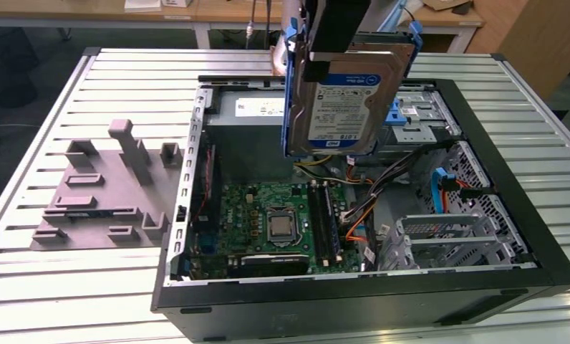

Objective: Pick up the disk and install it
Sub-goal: 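Insert the disk into the insertion slot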

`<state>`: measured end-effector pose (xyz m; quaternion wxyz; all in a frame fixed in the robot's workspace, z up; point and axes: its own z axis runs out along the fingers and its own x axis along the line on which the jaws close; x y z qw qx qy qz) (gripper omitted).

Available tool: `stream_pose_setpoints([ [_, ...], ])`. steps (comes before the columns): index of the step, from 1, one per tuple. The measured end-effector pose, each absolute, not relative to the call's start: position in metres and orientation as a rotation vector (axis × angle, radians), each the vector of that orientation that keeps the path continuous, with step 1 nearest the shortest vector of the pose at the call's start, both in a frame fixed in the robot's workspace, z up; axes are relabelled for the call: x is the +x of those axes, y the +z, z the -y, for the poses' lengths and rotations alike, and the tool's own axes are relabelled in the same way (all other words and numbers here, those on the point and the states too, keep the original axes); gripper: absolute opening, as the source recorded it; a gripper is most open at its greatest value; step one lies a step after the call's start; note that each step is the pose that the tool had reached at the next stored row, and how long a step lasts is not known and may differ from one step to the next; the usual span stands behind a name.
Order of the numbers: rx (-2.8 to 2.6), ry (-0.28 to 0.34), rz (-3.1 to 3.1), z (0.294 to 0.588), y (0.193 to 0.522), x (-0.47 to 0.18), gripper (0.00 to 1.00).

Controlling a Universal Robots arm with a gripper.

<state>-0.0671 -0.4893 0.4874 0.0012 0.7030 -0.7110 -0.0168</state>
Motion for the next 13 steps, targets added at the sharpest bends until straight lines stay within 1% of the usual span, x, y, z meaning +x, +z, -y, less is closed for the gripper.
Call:
stream_pose_setpoints([
  [13, 2.207, -0.054, 2.232, 0.494, 0.486, -0.052, 0.36],
])
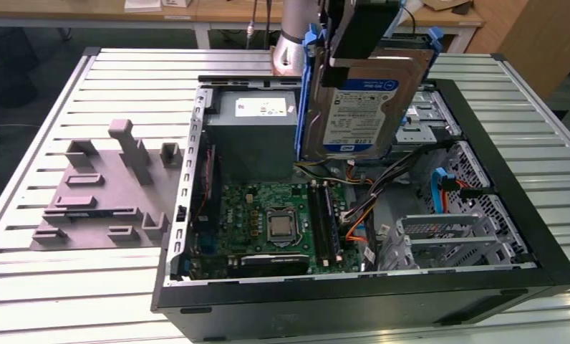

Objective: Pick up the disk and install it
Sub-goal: 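Insert the disk into the insertion slot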

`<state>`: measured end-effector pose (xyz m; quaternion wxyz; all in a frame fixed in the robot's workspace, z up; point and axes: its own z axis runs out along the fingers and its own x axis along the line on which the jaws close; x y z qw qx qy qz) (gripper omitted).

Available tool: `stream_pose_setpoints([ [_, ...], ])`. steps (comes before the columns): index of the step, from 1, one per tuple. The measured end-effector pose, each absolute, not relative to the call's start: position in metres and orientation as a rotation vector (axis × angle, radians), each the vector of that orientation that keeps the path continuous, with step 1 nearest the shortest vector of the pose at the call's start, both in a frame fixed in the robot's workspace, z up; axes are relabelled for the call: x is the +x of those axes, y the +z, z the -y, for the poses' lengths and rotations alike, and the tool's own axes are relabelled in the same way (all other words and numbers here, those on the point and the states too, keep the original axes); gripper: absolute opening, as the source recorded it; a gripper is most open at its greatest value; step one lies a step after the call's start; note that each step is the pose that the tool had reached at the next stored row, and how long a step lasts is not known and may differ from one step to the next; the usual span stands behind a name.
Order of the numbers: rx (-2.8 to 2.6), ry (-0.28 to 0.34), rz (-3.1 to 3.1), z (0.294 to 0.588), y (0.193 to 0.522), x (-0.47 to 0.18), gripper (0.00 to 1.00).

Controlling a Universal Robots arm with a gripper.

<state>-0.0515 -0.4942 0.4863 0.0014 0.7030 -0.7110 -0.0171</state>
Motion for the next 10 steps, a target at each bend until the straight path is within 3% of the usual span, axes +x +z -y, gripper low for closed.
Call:
stream_pose_setpoints([
  [10, 2.207, -0.054, 2.232, 0.509, 0.486, -0.051, 0.36],
])
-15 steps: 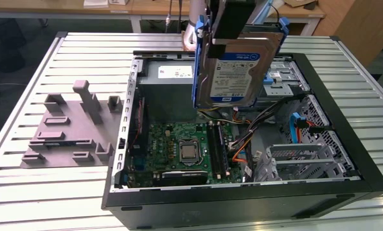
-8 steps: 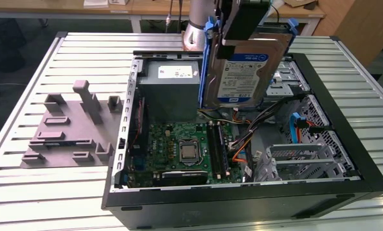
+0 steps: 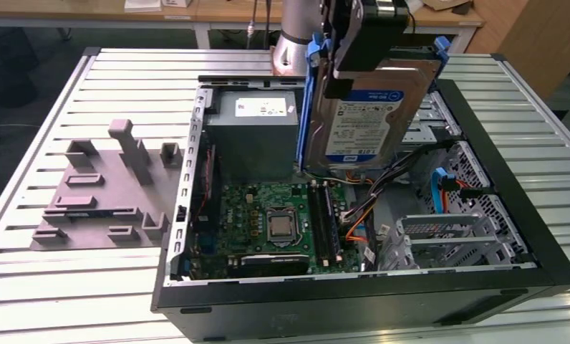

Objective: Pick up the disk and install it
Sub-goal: 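Insert the disk into the insertion slot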

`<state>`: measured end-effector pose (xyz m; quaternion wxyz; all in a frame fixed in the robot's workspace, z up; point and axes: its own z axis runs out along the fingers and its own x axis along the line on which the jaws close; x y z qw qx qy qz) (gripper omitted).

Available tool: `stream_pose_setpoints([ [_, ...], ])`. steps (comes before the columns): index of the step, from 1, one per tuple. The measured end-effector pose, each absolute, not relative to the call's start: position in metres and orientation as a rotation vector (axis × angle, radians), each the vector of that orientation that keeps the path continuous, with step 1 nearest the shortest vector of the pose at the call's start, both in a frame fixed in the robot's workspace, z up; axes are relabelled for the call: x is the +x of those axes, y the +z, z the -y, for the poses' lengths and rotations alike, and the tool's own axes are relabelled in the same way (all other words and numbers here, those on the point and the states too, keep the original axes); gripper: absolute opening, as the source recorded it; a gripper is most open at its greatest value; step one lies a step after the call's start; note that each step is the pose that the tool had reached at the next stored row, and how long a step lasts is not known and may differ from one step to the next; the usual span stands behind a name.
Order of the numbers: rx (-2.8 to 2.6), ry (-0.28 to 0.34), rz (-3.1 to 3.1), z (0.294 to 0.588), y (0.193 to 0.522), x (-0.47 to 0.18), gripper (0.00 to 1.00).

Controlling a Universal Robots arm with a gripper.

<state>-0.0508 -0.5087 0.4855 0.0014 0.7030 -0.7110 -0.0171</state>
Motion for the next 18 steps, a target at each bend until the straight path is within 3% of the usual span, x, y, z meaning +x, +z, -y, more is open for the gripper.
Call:
stream_pose_setpoints([
  [18, 2.206, -0.053, 2.231, 0.537, 0.485, -0.046, 0.36],
])
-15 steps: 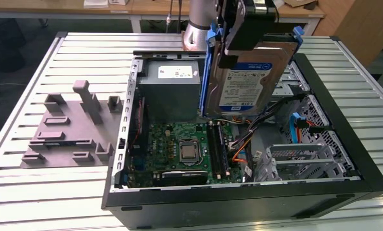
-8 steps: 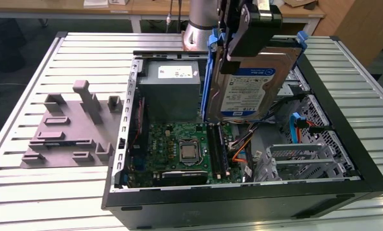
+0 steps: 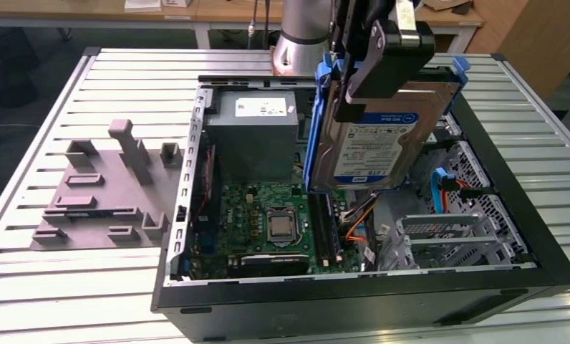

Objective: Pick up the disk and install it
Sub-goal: 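Insert the disk into the insertion slot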

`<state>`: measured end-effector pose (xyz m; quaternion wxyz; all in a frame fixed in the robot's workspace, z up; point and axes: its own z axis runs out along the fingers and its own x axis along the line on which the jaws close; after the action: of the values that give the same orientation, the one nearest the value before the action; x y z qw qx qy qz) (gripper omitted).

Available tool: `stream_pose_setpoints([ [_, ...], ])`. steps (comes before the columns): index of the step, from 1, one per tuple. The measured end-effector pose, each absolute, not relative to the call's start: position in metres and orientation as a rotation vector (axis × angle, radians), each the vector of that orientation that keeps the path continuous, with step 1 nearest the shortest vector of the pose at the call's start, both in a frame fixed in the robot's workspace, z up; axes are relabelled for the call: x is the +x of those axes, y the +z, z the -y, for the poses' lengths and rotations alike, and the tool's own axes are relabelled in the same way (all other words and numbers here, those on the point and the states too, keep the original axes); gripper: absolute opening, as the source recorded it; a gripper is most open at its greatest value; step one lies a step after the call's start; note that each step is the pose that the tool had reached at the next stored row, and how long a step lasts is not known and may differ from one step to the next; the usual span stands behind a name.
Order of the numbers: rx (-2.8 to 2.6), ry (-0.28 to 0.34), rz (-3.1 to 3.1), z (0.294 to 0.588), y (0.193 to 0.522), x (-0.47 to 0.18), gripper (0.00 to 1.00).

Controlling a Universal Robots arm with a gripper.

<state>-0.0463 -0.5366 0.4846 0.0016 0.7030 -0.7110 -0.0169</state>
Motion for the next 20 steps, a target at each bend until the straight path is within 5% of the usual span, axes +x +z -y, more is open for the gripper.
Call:
stream_pose_setpoints([
  [20, 2.206, -0.053, 2.231, 0.5433, 0.4845, -0.0463, 0.36],
])
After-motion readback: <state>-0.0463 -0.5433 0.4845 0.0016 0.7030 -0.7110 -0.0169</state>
